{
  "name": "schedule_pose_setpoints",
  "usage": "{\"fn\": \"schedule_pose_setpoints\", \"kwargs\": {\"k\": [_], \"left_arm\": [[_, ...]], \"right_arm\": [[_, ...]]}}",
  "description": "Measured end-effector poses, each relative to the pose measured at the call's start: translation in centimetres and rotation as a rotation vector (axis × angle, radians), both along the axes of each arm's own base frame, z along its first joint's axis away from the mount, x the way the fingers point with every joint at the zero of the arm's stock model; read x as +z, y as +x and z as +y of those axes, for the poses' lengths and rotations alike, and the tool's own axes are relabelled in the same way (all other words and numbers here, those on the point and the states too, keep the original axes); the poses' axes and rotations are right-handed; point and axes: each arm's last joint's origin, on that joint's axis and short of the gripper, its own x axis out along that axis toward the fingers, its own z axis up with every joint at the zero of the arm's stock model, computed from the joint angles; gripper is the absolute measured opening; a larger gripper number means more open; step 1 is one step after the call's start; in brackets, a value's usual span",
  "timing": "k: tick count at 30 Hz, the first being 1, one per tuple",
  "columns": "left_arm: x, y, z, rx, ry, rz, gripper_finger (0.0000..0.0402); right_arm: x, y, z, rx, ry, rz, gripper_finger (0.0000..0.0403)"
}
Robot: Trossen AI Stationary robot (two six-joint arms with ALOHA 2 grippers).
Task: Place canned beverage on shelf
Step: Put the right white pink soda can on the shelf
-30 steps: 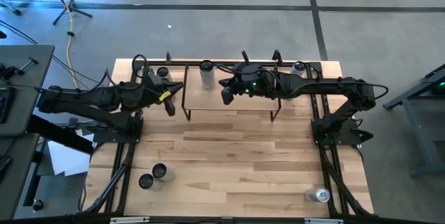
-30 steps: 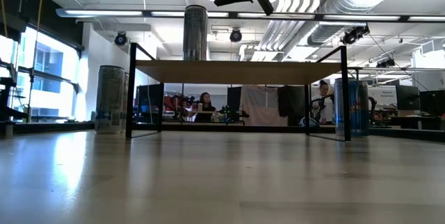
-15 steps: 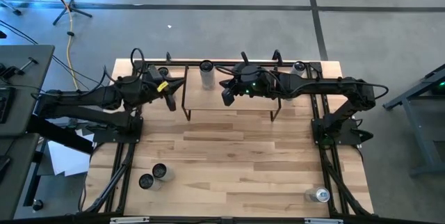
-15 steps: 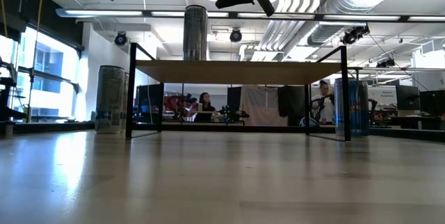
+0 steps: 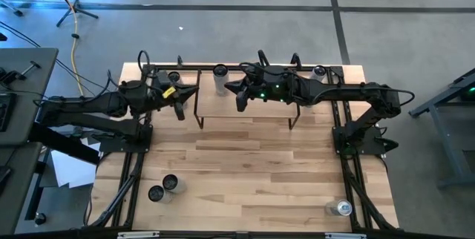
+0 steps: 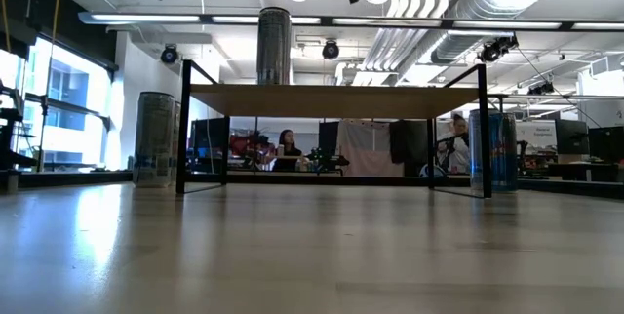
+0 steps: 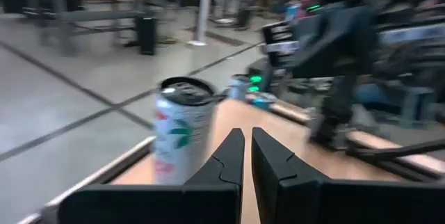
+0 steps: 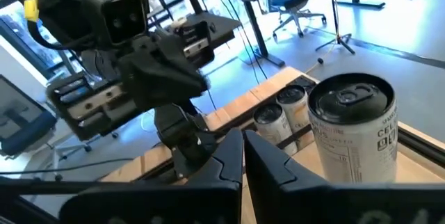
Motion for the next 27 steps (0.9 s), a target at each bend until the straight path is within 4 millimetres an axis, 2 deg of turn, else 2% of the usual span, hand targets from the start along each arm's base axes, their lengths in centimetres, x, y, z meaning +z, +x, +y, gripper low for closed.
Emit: {"fn": "schedule_pose_setpoints", "kwargs": {"k": [3, 11, 27], "left_arm": [[0.3, -0.6, -0.3, -0.081, -0.012, -0.019, 0.0000], [1.2, -2.2, -0.3, -0.077, -0.054, -0.113, 0.0000], [1.2, -1.9, -0.3, -0.077, -0.101, -0.134, 0.0000]], "right_arm": [[0.0, 0.0, 0.0, -0.009, 0.002, 0.000, 0.0000], [0.0, 0.0, -0.1, -0.045, 0.015, -0.005, 0.0000], [-0.1, -0.1, -0.1, -0.055, 0.035, -0.003, 0.0000]]}}
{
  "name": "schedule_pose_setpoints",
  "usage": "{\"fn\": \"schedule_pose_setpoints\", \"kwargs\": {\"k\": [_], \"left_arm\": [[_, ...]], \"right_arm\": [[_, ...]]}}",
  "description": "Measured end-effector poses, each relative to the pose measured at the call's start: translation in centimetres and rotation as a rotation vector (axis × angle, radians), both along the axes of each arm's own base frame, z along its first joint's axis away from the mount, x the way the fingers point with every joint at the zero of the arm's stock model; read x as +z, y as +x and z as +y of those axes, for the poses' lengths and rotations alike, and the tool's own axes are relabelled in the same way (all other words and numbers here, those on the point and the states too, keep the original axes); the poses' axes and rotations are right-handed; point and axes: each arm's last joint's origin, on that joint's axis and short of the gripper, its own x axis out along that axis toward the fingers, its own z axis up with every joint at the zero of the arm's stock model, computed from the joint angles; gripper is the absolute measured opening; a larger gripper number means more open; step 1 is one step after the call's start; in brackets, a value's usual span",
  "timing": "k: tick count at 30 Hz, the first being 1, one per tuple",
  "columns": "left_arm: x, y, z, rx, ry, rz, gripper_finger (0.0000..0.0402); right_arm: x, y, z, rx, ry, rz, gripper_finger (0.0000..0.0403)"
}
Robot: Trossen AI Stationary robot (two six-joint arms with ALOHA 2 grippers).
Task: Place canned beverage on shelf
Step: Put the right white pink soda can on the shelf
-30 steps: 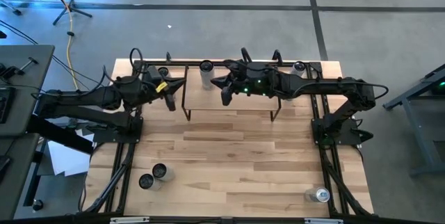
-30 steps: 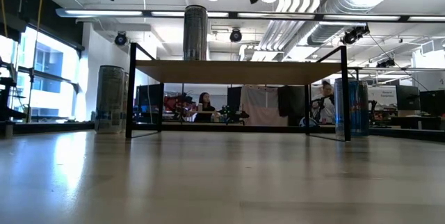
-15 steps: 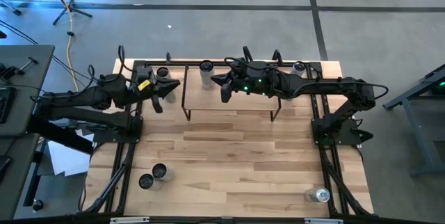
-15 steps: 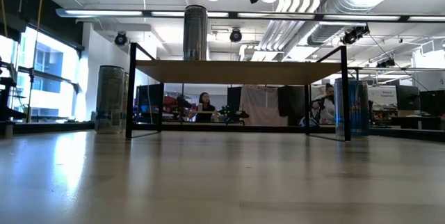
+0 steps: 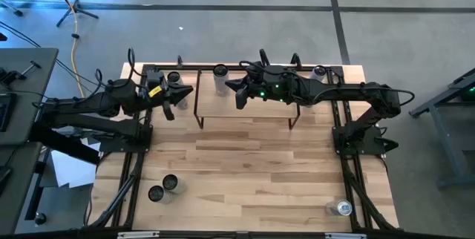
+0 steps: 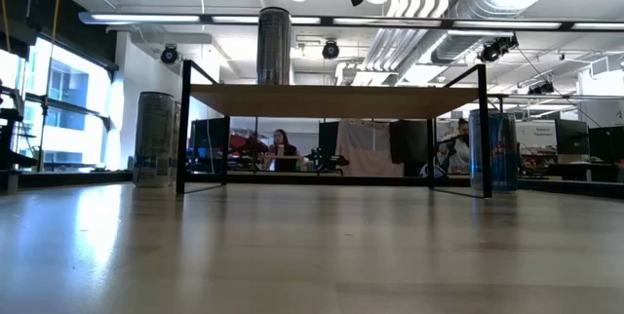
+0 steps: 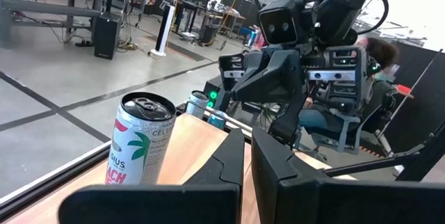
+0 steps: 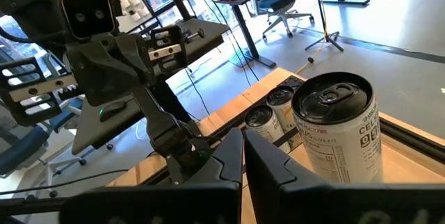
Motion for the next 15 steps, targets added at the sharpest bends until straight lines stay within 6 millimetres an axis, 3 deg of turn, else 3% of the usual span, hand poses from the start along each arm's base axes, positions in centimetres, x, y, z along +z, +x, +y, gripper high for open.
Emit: {"fn": "schedule_pose_setpoints", "kwargs": {"k": [15], "left_arm": [[0.01, 0.02, -0.44, -0.016, -0.020, -0.008, 0.0000]], "right_arm": [[0.00, 0.00, 0.00, 0.001, 0.000, 0.000, 0.0000]]}}
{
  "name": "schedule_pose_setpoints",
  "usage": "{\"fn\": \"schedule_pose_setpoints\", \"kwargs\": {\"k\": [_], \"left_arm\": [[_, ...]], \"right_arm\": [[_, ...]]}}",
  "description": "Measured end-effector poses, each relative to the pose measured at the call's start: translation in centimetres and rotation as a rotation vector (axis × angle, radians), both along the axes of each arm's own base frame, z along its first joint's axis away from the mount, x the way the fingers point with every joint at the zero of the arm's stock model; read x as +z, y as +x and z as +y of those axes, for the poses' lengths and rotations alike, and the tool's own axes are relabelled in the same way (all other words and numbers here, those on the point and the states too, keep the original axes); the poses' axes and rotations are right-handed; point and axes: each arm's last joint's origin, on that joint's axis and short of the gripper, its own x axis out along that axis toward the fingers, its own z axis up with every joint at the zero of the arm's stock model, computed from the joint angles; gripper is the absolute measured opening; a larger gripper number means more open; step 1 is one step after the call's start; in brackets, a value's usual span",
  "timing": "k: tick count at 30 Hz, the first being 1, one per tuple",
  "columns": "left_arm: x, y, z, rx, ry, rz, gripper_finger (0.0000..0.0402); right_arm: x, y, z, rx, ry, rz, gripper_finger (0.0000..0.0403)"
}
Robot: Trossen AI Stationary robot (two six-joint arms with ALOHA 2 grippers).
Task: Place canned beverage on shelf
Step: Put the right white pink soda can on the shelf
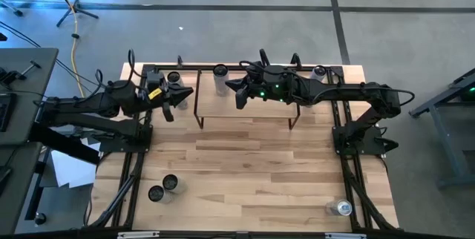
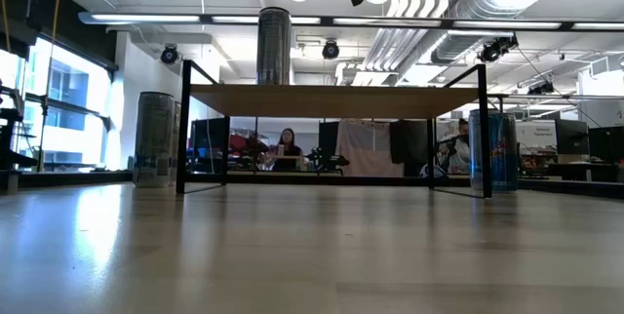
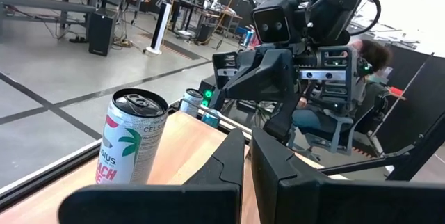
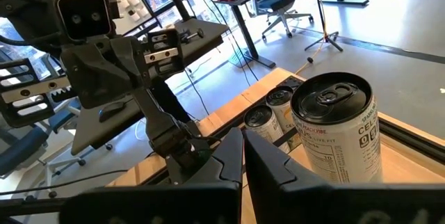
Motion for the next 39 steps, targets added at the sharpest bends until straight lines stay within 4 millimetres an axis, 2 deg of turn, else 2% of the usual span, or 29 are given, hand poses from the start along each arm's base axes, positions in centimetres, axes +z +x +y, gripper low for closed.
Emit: {"fn": "schedule_pose_setpoints", "kwargs": {"k": [39], "left_arm": [[-0.01, -0.01, -0.22, 0.013, 0.029, 0.012, 0.0000]], "right_arm": [[0.00, -0.01, -0.02, -0.008, -0.005, 0.001, 0.0000]]}}
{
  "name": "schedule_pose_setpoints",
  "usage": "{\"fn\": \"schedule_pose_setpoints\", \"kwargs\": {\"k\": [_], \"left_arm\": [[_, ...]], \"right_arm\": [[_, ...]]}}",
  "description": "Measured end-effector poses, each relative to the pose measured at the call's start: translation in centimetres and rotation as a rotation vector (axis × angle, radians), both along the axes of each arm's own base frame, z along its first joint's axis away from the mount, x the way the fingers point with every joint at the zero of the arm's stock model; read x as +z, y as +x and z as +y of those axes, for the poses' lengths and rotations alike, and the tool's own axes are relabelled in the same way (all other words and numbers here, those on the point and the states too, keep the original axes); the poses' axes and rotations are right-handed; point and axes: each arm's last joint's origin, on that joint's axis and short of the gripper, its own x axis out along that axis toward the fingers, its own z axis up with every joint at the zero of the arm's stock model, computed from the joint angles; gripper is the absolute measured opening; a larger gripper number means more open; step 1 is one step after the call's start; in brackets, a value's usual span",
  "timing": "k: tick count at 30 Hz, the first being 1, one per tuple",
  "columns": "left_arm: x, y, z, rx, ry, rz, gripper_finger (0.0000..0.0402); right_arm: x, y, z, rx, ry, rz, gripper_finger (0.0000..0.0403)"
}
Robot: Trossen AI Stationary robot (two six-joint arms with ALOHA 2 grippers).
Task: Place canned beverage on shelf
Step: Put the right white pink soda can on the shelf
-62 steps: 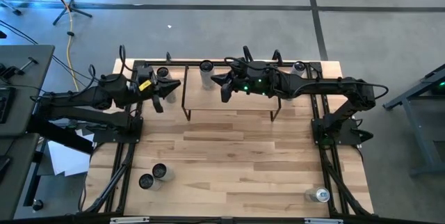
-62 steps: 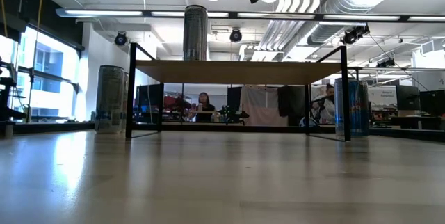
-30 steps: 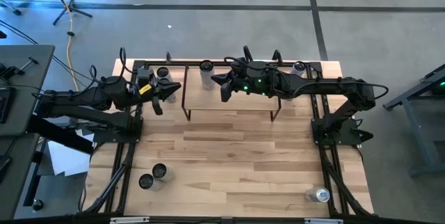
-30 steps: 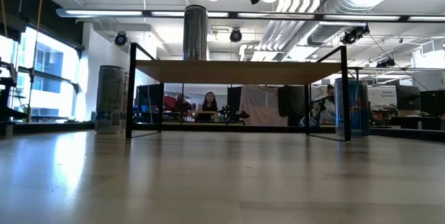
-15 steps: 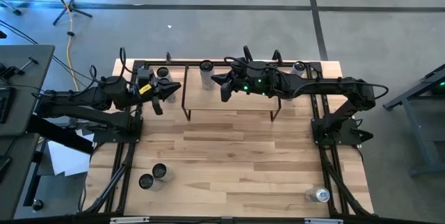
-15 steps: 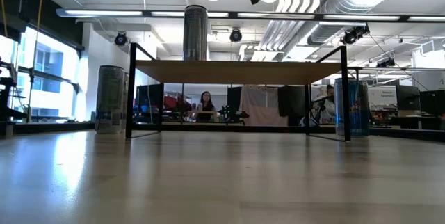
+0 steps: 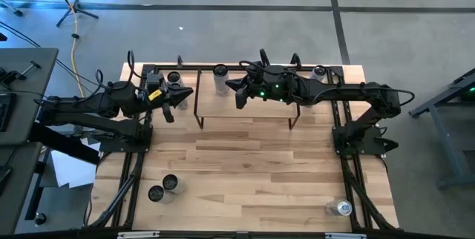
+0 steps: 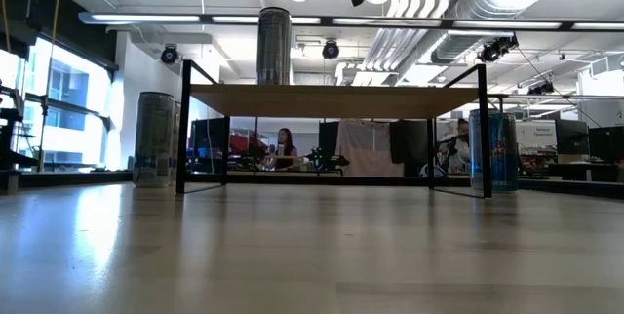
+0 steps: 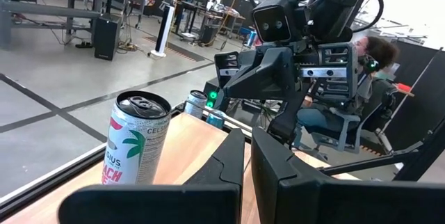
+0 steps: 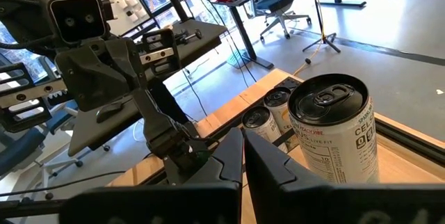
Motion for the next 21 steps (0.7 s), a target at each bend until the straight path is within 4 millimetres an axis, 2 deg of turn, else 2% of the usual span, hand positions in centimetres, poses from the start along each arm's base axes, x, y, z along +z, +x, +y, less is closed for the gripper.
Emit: {"fn": "schedule_pose_setpoints", "kwargs": {"k": [21], "left_arm": [[-0.07, 0.00, 0.00, 0.001, -0.001, 0.008, 0.0000]], "right_arm": [[0.00, 0.00, 0.00, 0.000, 0.000, 0.000, 0.0000]]}}
